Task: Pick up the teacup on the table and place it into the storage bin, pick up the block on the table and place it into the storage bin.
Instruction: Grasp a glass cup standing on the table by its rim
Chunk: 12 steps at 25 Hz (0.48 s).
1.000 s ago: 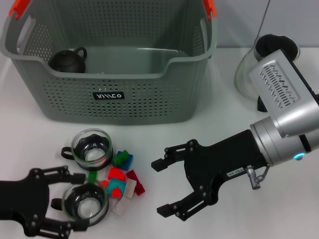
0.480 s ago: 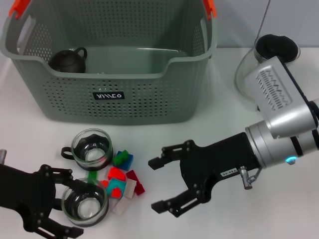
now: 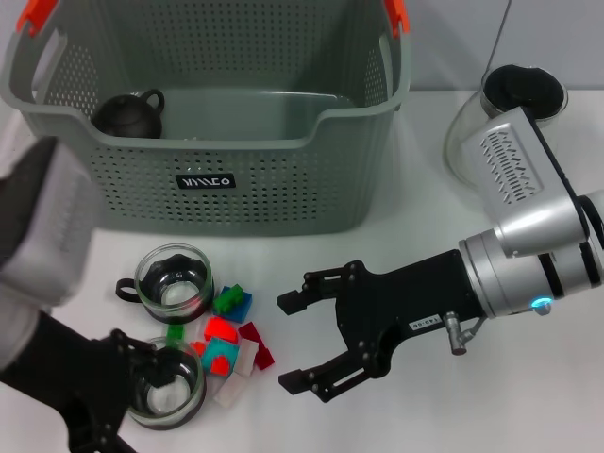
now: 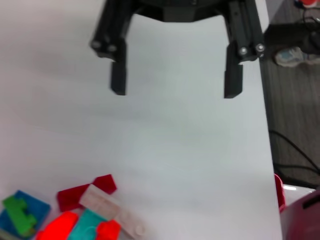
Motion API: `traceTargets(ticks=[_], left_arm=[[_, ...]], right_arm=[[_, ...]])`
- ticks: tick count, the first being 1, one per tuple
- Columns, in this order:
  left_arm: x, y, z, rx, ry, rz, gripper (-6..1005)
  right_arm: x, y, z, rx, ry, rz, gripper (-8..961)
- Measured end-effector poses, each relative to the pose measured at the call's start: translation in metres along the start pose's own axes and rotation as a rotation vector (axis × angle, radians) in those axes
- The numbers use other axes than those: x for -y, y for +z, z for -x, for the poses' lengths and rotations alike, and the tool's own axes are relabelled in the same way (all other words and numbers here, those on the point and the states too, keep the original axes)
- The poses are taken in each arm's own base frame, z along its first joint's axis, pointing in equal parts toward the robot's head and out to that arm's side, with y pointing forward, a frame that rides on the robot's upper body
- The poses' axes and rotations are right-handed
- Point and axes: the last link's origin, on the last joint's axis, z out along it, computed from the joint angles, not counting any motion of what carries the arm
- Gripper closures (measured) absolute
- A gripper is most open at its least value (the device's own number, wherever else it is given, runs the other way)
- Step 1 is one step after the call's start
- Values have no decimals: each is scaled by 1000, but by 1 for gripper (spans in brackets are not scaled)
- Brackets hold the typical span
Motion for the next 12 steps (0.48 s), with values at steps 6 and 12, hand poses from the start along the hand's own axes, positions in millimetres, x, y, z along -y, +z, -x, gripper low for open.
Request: traceTargets(ticks=[6, 12], left_arm=[[5, 16, -10, 63, -27, 21, 49], [11, 23, -11, 67, -41, -1, 50]], right_arm=[[1, 0, 0, -1, 1, -5, 9], [1, 0, 0, 1, 0, -7, 9]])
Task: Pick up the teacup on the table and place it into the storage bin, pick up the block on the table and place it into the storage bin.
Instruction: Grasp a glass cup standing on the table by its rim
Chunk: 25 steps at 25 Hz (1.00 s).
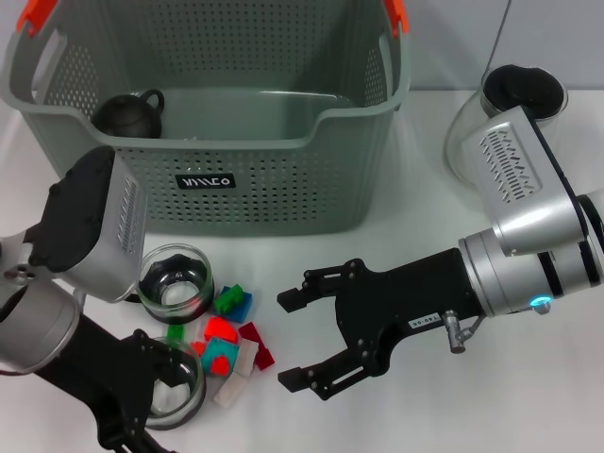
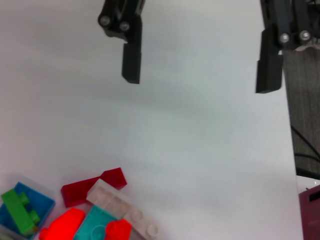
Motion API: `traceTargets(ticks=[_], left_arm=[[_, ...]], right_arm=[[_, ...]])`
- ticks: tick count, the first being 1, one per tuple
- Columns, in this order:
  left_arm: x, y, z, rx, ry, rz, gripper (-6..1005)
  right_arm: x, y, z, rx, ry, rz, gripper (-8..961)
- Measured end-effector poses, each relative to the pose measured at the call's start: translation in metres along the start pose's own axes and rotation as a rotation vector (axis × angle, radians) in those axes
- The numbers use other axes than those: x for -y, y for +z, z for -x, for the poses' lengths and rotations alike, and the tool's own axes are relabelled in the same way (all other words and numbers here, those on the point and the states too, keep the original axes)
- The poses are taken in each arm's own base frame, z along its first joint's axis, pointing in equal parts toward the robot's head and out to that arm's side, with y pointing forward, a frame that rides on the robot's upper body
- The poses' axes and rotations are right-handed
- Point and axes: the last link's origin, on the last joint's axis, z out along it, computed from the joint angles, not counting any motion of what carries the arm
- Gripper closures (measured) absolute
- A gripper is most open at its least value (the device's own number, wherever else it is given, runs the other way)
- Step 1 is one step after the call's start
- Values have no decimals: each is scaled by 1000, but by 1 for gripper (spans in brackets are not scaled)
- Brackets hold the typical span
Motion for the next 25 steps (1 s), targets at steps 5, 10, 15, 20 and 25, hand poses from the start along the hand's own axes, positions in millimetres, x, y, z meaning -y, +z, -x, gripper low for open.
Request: traceTargets(ticks=[5, 10, 15, 20, 25], left_arm=[[5, 7, 3, 36, -38, 15, 50], [10, 13, 5, 63, -65, 7, 50], [9, 17, 6, 70, -66, 20, 54], [10, 23, 8, 68, -81, 28, 78], [12, 25, 8, 66, -90, 24, 102]], right_arm=[[0, 0, 0, -1, -1, 2, 9], [0, 0, 0, 0, 0, 2, 9], [0, -1, 0, 0, 0, 0, 8], [1, -1, 0, 2, 1, -3, 8], [1, -2, 1, 3, -2, -6, 8]])
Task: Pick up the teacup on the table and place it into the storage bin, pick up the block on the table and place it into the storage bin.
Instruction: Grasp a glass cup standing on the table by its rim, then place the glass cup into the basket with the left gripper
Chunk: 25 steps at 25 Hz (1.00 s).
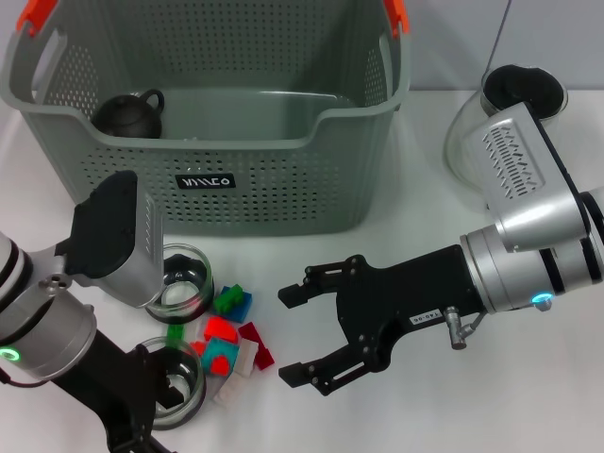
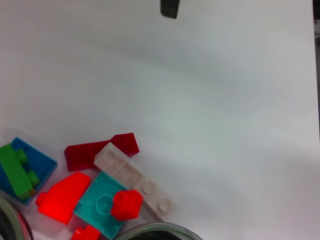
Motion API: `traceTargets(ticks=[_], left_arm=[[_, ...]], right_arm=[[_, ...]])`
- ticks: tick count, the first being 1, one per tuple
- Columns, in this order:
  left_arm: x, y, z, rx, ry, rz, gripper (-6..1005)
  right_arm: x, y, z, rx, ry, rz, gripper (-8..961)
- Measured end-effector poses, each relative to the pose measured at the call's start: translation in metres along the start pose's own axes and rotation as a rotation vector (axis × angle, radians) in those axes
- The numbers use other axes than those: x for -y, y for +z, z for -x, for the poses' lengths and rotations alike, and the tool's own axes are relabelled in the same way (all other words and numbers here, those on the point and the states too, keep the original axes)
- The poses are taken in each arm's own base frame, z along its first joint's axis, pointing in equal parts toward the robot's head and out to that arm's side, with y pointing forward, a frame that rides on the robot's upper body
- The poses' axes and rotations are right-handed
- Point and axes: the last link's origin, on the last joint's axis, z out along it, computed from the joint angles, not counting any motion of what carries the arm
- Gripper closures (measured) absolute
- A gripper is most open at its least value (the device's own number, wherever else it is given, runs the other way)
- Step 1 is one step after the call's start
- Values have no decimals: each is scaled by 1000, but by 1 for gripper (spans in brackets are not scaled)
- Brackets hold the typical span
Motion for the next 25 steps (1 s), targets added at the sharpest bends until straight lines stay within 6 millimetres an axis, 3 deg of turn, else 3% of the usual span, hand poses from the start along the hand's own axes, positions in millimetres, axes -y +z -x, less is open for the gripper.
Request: traceTargets(ticks=[5, 8, 20, 25], left_arm=[[2, 5, 1, 7, -8, 10, 126], [4, 6, 1, 4, -10, 0, 339], [10, 6, 1, 25, -7, -34, 788], [10, 6, 0, 25, -7, -35, 911]], right_arm=[[1, -1, 1, 2, -3, -4, 8], [1, -2, 2, 7, -2, -8, 8], [2, -5, 4, 18, -1, -13, 8], [3, -5, 4, 18, -2, -13, 8]])
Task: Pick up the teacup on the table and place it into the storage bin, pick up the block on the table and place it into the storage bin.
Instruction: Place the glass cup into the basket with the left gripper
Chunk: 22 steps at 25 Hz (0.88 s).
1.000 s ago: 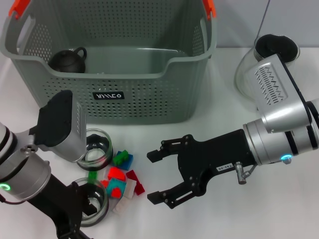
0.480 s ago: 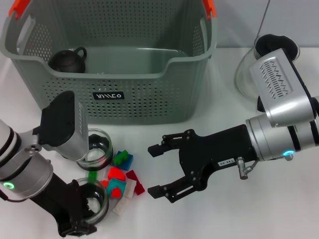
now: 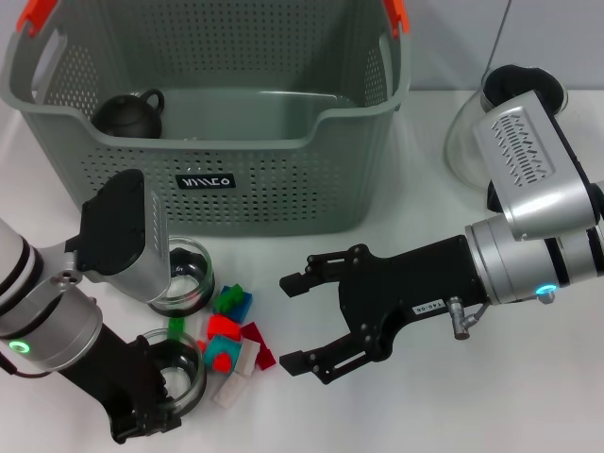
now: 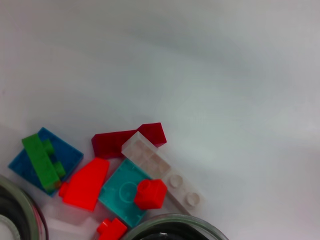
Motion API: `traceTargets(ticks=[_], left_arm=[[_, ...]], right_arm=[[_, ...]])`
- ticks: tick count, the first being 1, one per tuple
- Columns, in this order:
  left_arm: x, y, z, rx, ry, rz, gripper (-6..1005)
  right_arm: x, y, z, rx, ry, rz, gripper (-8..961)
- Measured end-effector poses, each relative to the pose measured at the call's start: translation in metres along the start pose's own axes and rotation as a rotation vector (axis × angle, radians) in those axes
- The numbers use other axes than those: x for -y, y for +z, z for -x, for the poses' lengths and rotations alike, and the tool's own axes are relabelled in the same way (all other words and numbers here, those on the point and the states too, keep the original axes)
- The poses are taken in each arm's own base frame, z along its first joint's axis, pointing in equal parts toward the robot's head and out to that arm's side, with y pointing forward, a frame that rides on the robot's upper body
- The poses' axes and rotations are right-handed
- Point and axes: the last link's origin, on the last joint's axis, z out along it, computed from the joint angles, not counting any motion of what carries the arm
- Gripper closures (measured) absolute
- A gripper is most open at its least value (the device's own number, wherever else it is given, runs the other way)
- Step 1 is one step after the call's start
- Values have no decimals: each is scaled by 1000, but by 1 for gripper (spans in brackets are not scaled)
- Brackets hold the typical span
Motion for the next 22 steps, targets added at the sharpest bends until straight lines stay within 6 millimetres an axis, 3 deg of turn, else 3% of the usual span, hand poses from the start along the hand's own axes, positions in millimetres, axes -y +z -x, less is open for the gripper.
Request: traceTargets(ticks=[17, 22], left_arm=[[-6, -11, 3, -14, -23, 2, 946], [-4, -22, 4, -60, -58, -14, 948]], right_arm=[[2, -2, 0, 3, 0, -14, 8], [3, -3, 0, 7, 3, -19, 8]])
